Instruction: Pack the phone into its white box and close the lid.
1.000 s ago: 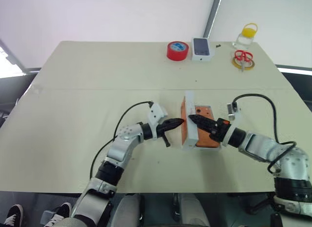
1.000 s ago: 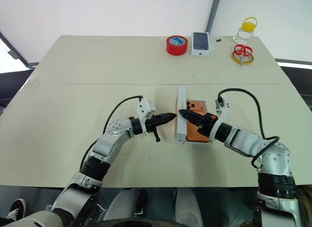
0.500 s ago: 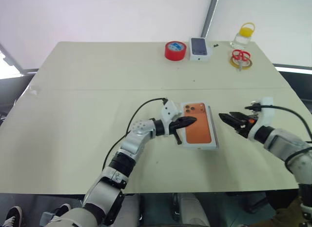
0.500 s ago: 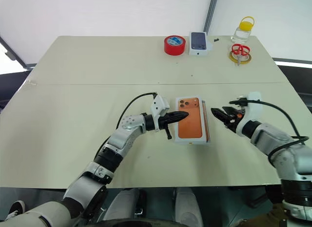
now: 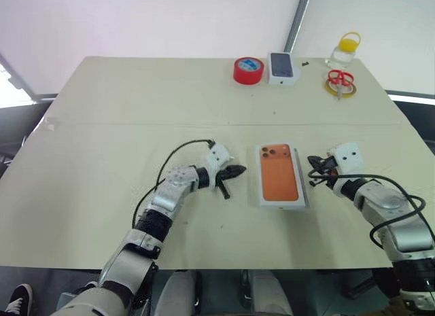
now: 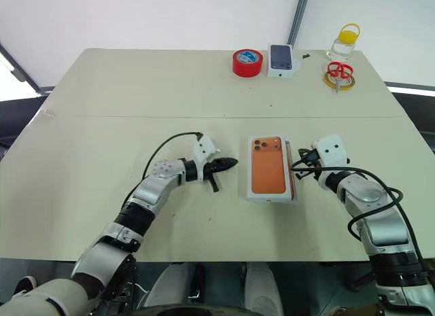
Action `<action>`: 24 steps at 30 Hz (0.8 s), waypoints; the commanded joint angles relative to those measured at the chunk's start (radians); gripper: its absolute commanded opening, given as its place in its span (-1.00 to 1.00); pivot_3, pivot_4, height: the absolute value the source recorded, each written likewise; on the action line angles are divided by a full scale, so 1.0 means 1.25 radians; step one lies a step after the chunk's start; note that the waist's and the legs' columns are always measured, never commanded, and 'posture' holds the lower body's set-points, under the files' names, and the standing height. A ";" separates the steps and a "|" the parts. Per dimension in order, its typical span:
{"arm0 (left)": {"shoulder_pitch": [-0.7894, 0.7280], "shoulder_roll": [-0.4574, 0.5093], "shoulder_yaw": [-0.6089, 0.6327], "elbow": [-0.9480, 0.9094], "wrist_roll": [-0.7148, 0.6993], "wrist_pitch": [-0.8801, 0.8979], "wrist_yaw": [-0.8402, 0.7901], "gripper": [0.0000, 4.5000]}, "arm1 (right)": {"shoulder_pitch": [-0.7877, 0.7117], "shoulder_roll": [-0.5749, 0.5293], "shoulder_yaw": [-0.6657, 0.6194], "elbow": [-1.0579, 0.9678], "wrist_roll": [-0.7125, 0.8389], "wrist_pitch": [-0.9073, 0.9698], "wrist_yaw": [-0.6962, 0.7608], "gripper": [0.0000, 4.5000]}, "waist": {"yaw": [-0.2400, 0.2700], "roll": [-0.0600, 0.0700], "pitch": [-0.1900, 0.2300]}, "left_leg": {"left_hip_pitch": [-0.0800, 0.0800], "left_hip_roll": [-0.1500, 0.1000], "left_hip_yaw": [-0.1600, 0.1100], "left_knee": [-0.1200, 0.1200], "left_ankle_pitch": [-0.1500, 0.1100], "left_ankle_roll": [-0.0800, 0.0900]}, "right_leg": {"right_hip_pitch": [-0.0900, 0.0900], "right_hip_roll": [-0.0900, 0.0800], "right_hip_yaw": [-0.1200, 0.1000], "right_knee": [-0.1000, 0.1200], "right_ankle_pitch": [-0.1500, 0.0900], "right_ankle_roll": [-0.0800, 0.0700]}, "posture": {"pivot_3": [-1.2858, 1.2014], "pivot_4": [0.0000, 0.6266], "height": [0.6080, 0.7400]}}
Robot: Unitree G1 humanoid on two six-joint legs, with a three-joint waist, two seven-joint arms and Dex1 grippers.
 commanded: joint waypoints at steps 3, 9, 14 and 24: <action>-0.021 -0.039 -0.019 0.008 0.014 -0.016 -0.007 -1.00 | 0.004 0.006 -0.024 -0.038 -0.017 -0.006 0.028 -0.99 | -0.002 0.000 0.000 | 0.000 0.000 0.000 0.000 0.000 0.000 | 0.000 0.000 0.000 0.000 0.000 0.000 | 0.03 -0.52 1.00; -0.042 -0.096 -0.010 -0.020 -0.008 0.024 -0.002 -1.00 | 0.023 0.005 -0.025 -0.051 -0.044 -0.009 0.041 -0.99 | -0.001 0.000 0.000 | 0.000 0.000 0.000 0.000 0.000 0.000 | 0.000 0.000 0.000 0.000 0.000 0.000 | 0.03 -0.52 1.00; -0.037 -0.106 -0.022 -0.033 0.005 0.012 -0.004 -1.00 | 0.026 0.013 -0.027 -0.047 -0.064 -0.009 0.042 -0.99 | -0.002 0.000 0.000 | 0.000 0.000 0.000 0.000 0.000 0.000 | 0.000 0.000 0.000 0.000 0.000 0.000 | 0.03 -0.52 1.00; -0.051 -0.098 -0.020 0.005 0.031 -0.031 0.007 -1.00 | 0.035 0.022 -0.018 -0.046 -0.119 -0.014 0.047 -0.99 | -0.001 0.000 0.000 | 0.000 0.000 0.000 0.000 0.000 0.000 | 0.000 0.000 0.000 0.000 0.000 0.000 | 0.03 -0.52 1.00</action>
